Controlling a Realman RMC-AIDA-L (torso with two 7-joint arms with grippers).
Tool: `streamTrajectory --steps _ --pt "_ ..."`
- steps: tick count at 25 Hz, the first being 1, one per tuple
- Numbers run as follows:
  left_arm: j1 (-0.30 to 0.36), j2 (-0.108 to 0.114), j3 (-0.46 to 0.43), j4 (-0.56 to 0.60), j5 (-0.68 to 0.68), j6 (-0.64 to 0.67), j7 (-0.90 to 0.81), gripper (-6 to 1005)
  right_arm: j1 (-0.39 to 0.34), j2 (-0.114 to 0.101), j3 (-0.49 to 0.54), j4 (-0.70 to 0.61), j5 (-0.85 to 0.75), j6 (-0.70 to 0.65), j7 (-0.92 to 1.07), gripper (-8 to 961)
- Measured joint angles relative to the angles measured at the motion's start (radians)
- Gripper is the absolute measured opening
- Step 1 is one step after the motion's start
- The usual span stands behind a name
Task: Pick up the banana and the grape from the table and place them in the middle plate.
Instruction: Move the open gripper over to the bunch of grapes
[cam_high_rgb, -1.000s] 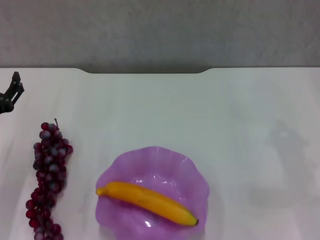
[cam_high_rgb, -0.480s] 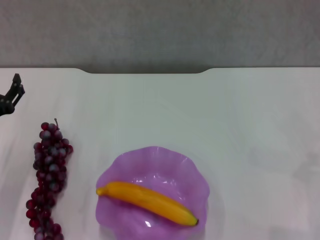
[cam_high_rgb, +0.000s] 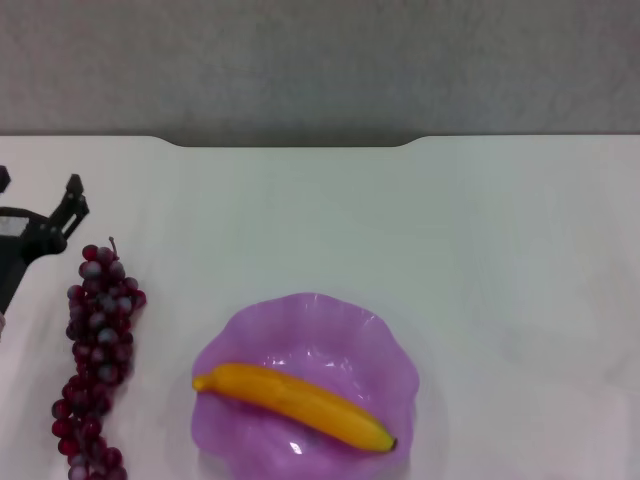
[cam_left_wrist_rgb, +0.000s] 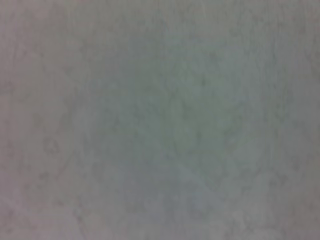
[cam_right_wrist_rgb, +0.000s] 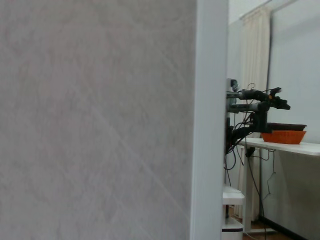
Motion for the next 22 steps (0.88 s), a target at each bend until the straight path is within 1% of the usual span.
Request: streamTrajectory --steps 1,2,4,5,9,10,11,14,16,18,22 --pt "0.035 0.001 0.002 -0.079 0.0 -0.057 0.015 894 0.002 0.0 0.0 0.007 0.001 0.005 -0.019 21" --pt "0.077 0.001 0.003 -0.185 -0.001 -0.135 0.04 894 0.005 0.0 0.0 0.014 0.0 0.01 -0.036 21" --pt "0.131 0.002 -0.003 -0.327 -0.007 -0.25 0.078 893 0.012 0.0 0.001 0.025 0.001 0.015 -0.058 21" --pt "0.167 0.003 -0.007 -0.428 -0.018 -0.337 0.098 893 0.014 0.0 0.001 0.029 0.002 0.017 -0.065 21" --pt "0.24 0.006 -0.017 -0.696 -0.047 -0.643 0.12 893 0.018 -0.001 0.002 0.035 0.002 0.029 -0.085 21" --pt "0.26 0.005 -0.025 -0.802 -0.044 -0.782 0.138 894 0.019 -0.001 0.002 0.035 0.003 0.034 -0.088 21" --pt "0.26 0.005 -0.025 -0.802 -0.044 -0.782 0.138 894 0.021 -0.001 0.002 0.036 0.002 0.036 -0.091 21" --pt "0.265 0.001 -0.049 -0.896 -0.043 -0.951 0.165 894 0.028 -0.001 -0.003 0.045 0.002 0.04 -0.094 21" --pt "0.255 0.0 -0.071 -0.921 -0.042 -1.047 0.162 893 0.029 -0.001 -0.004 0.046 0.003 0.04 -0.097 21" --pt "0.233 -0.001 -0.103 -0.924 -0.042 -1.136 0.148 893 0.03 -0.001 -0.005 0.047 0.003 0.04 -0.1 21" --pt "0.192 -0.001 -0.155 -0.888 -0.037 -1.224 0.109 893 0.032 -0.002 -0.006 0.056 0.003 0.04 -0.102 21"
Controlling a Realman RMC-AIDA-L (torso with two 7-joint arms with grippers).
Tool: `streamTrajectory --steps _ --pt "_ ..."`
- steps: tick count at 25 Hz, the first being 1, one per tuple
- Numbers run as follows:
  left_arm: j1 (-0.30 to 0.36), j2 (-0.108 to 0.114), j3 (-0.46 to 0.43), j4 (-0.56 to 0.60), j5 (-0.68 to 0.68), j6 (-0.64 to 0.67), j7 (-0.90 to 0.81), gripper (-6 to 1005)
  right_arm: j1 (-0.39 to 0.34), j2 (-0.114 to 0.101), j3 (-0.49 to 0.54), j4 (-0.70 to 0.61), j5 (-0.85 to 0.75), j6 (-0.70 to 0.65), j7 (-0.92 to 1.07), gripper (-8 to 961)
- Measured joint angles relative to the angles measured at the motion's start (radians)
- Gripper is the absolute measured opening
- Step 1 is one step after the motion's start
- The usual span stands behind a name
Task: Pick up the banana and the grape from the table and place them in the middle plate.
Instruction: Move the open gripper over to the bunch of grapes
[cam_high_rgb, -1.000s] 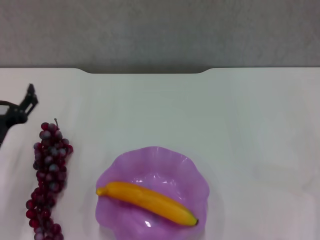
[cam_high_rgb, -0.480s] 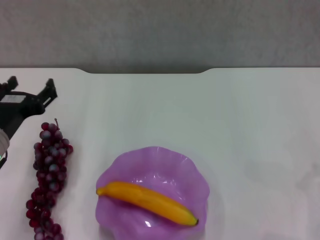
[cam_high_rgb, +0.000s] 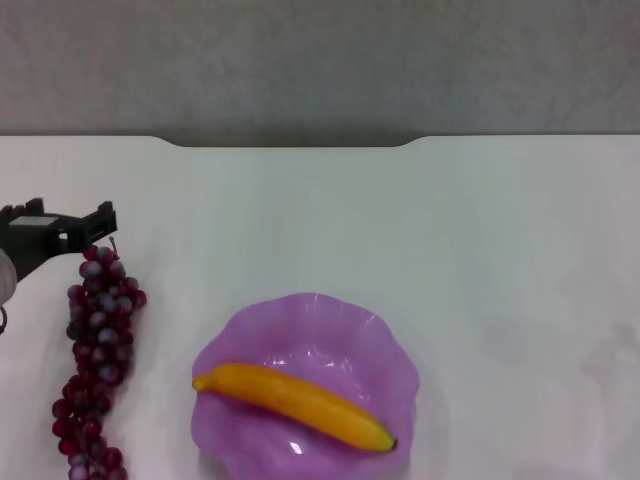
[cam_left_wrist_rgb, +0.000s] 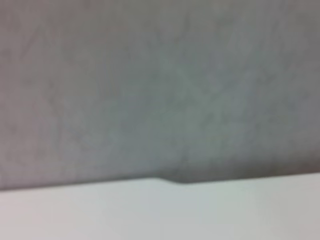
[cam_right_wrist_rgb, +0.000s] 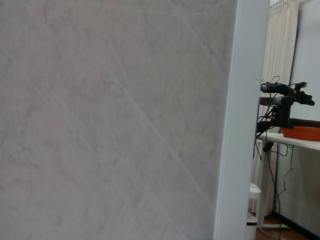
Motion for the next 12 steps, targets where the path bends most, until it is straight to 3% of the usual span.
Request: streamTrajectory --steps 6,12 --pt "-0.046 0.0 -0.019 0.088 0.083 -0.072 -0.102 894 0.001 0.0 -0.001 0.003 0.0 0.0 0.0 21" --pt "-0.057 0.001 0.037 0.128 0.114 -0.128 -0.146 894 0.001 0.0 -0.002 0.003 0.0 -0.001 -0.001 21"
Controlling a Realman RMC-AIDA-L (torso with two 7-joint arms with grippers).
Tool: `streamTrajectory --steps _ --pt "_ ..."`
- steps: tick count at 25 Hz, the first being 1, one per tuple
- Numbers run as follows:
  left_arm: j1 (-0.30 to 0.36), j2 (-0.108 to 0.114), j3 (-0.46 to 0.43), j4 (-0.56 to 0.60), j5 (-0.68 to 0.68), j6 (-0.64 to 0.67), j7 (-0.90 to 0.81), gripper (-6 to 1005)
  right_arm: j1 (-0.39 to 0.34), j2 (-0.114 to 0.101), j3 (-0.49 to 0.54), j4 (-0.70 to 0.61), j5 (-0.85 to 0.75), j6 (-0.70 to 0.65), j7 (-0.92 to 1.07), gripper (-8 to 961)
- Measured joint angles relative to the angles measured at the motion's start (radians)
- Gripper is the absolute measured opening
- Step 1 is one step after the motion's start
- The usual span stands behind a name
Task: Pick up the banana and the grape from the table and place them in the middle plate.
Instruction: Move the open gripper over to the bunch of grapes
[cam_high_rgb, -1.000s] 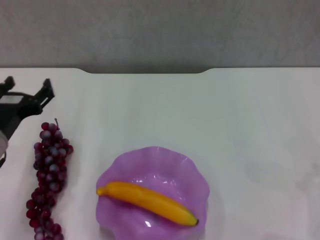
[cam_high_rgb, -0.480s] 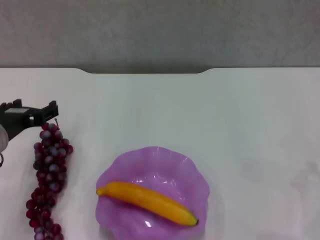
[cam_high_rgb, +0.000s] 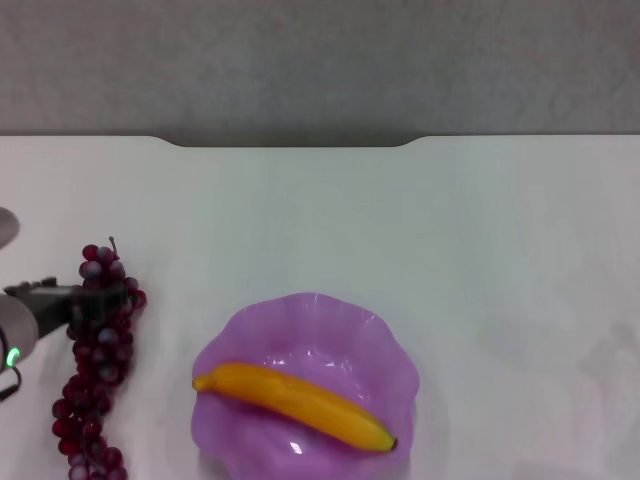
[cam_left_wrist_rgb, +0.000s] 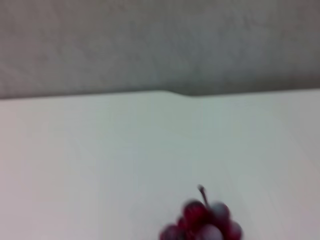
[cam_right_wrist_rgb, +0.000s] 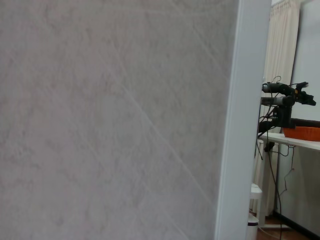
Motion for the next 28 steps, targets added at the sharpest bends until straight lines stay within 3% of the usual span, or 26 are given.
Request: streamTrajectory --steps 11,28 --pt "-0.077 0.0 0.072 0.097 0.0 -0.021 -0.011 893 0.006 0.0 -0.001 0.001 -0.004 0.0 0.0 21" --pt "-0.106 0.004 0.007 0.226 0.002 0.09 0.003 894 0.007 0.0 -0.001 0.001 -0.008 0.002 0.0 21"
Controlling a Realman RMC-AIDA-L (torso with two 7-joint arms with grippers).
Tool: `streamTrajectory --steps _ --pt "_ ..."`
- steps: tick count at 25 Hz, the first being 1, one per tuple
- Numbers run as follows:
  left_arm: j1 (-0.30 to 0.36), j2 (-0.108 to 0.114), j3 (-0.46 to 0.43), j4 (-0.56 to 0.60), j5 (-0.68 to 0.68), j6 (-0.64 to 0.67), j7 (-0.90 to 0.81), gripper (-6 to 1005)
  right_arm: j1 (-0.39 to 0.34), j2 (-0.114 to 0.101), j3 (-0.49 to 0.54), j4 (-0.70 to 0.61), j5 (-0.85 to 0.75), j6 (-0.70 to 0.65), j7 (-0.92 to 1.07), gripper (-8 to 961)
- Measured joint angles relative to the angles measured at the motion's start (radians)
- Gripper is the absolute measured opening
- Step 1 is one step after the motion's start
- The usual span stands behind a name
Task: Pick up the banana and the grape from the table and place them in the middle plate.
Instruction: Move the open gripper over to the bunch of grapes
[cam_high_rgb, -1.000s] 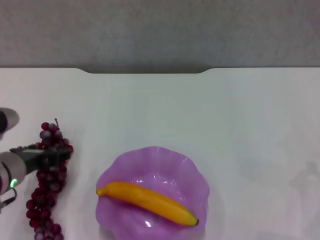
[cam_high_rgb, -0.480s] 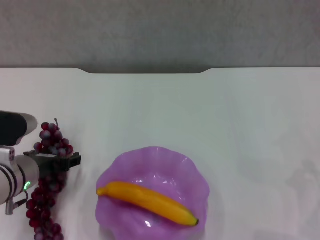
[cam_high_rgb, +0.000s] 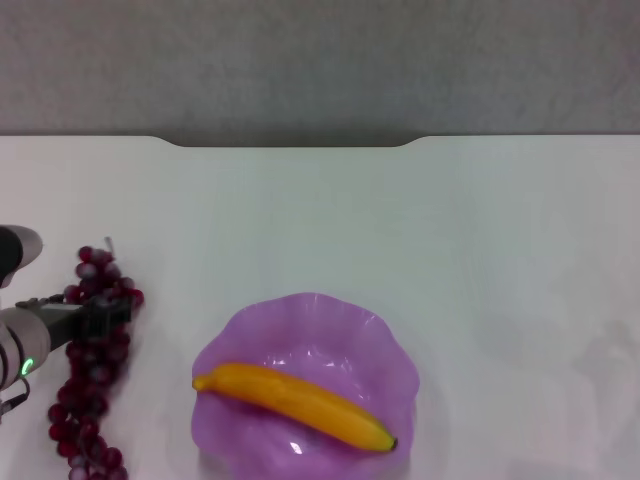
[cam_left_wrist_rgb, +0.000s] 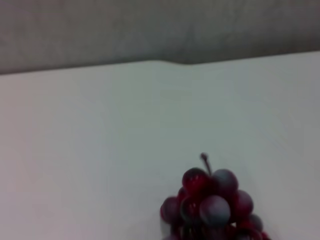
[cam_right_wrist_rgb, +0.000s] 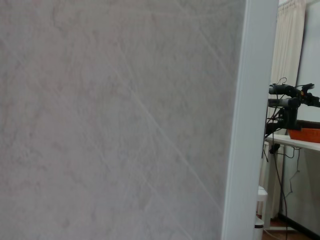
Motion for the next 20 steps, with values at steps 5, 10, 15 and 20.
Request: streamTrajectory --steps 5,10,15,20 --pt "-0.037 0.001 -0.013 0.079 0.001 0.006 0.001 894 0.0 0.0 0.0 0.0 0.0 0.0 0.0 21" --pt "-0.054 0.001 0.004 0.098 0.001 -0.002 0.017 894 0.0 0.0 0.0 0.0 0.0 0.0 0.003 21" --pt "-0.061 0.0 0.01 0.1 0.001 -0.001 0.025 894 0.0 0.0 0.0 0.0 -0.001 0.0 0.004 21" --pt "-0.056 0.0 0.005 0.102 0.001 0.005 0.025 893 0.0 0.0 0.0 0.0 -0.001 -0.001 0.006 21"
